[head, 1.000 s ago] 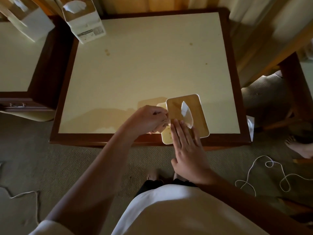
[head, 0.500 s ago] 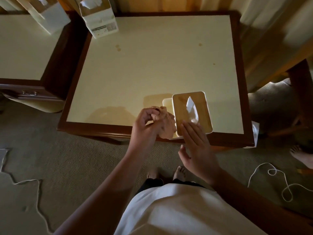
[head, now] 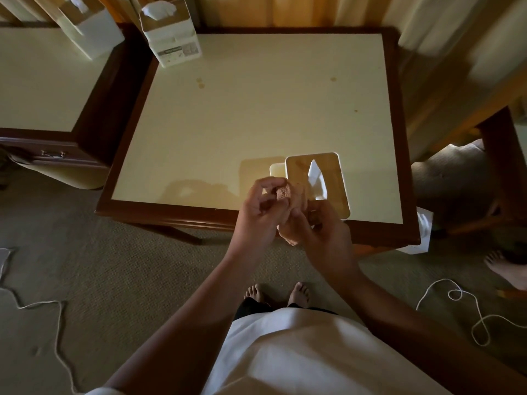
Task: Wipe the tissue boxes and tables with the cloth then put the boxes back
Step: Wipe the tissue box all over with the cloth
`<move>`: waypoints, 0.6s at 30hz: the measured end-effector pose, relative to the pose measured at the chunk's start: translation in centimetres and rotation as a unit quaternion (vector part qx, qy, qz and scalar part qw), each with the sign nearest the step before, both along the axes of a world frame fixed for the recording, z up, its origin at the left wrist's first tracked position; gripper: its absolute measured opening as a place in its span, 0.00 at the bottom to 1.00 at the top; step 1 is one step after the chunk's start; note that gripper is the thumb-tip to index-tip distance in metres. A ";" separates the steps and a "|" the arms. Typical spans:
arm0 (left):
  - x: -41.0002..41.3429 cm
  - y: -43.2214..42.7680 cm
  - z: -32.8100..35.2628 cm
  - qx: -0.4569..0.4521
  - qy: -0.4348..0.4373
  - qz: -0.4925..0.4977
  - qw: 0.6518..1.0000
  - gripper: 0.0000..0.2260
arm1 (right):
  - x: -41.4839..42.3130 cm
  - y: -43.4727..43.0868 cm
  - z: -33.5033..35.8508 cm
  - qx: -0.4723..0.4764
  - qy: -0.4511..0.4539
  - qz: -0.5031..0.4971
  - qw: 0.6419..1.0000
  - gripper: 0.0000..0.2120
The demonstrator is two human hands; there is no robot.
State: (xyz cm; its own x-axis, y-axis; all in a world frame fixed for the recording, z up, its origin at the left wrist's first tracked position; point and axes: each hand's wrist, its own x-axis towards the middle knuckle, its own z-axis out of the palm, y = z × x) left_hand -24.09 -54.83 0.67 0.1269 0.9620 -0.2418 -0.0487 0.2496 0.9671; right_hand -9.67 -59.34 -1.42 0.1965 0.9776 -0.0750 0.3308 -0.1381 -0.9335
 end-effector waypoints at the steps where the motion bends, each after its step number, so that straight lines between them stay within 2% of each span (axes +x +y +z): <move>1: 0.0 0.1 0.1 -0.027 -0.021 0.008 0.999 0.16 | 0.2 0.0 0.0 0.007 -0.009 0.002 1.000 0.11; 3: 0.0 0.2 0.4 -0.089 -0.060 0.025 0.994 0.20 | 0.5 0.1 0.2 0.028 -0.031 0.007 0.999 0.08; 5: -0.3 0.3 0.5 -0.104 -0.051 0.009 0.993 0.18 | 0.8 0.2 0.5 0.045 -0.038 0.008 0.998 0.06; 8: -1.1 0.4 0.2 -0.083 0.003 -0.038 0.996 0.08 | 1.2 0.3 1.4 0.042 -0.001 -0.001 0.999 0.06; 12: -1.7 0.7 0.6 -0.073 0.064 0.015 0.995 0.07 | 1.1 0.4 3.1 0.046 0.057 -0.009 0.997 0.05; 16: -1.8 0.8 1.4 -0.048 0.234 0.086 0.967 0.14 | 0.3 0.5 4.6 0.069 0.039 -0.002 0.997 0.04; 18: -1.5 0.1 2.0 -0.014 0.218 0.103 0.970 0.11 | -0.1 0.6 4.8 0.078 0.010 0.009 0.997 0.05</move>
State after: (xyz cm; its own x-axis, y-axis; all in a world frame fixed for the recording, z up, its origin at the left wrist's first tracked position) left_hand -25.63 -54.73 2.63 -0.1882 0.9484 -0.2552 0.3114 0.3040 0.9003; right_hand -9.77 -58.70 3.40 0.1794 0.9810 0.0739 0.3128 0.0144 -0.9497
